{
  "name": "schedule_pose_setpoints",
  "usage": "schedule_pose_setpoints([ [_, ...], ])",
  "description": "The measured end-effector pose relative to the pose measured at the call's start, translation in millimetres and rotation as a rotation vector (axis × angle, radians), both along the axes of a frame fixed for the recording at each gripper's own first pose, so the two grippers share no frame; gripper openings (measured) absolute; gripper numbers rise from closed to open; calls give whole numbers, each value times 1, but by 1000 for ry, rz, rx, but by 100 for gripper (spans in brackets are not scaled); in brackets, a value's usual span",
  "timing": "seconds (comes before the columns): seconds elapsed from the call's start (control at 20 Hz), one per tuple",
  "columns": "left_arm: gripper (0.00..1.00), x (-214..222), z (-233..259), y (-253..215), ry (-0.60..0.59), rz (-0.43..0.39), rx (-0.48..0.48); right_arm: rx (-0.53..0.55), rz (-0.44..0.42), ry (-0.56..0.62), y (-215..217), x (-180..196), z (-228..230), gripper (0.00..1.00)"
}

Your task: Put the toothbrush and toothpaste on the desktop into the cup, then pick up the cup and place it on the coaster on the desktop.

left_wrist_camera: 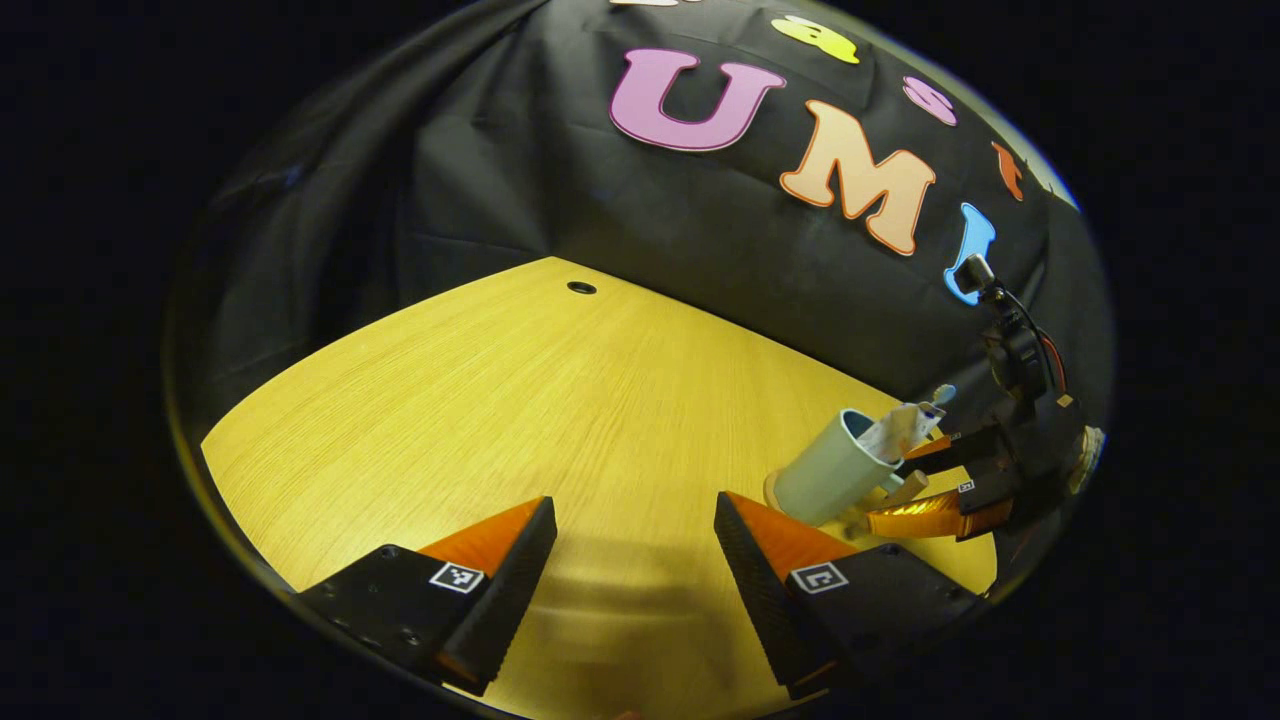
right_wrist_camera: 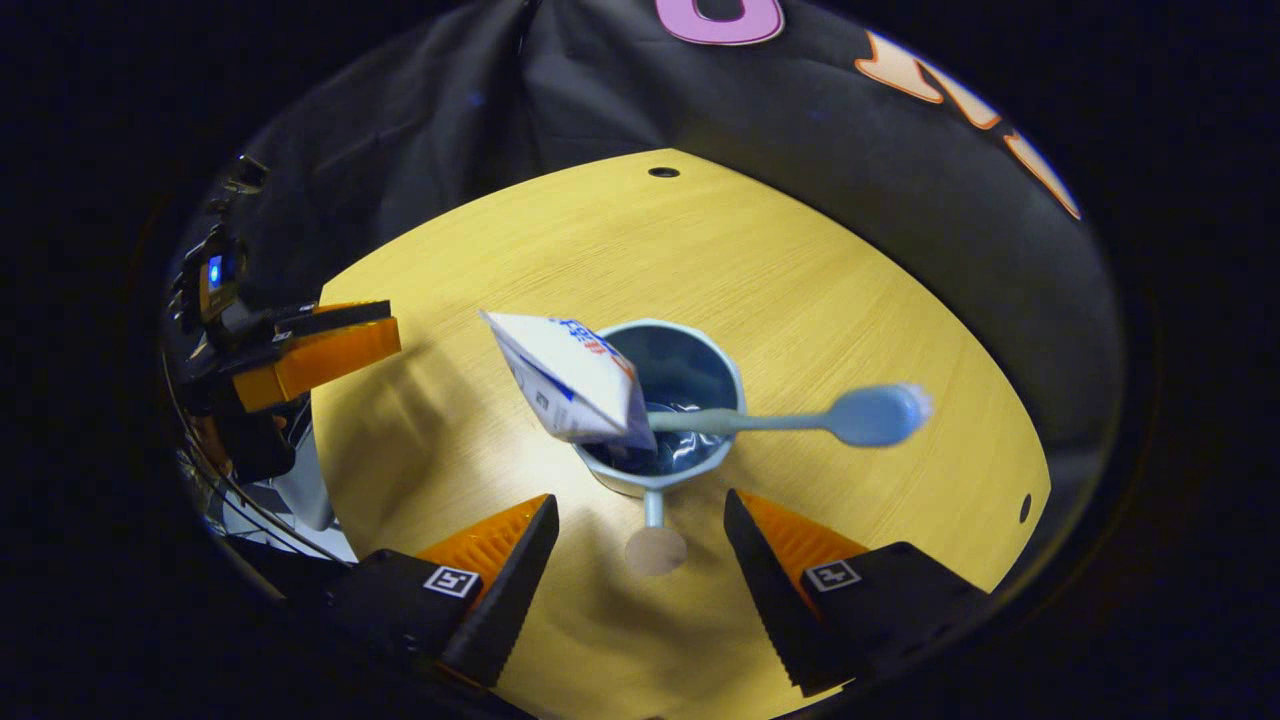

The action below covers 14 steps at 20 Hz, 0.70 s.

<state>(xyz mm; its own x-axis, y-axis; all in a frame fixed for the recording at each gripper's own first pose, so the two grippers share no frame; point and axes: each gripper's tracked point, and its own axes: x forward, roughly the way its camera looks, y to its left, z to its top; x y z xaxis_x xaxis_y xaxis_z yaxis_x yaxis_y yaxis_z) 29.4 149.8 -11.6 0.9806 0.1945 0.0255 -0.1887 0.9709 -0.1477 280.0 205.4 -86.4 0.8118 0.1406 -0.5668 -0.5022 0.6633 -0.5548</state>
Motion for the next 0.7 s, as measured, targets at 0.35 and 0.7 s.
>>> schedule_pose_setpoints([
  [0.35, 94, 5, 14, -62, 0, -77, 45, 196, -98, -146, -44, -37, 28, 100],
  [0.7, 94, -2, 23, -121, 16, -164, 109, 395, -182, -298, -85, -87, 58, 100],
])
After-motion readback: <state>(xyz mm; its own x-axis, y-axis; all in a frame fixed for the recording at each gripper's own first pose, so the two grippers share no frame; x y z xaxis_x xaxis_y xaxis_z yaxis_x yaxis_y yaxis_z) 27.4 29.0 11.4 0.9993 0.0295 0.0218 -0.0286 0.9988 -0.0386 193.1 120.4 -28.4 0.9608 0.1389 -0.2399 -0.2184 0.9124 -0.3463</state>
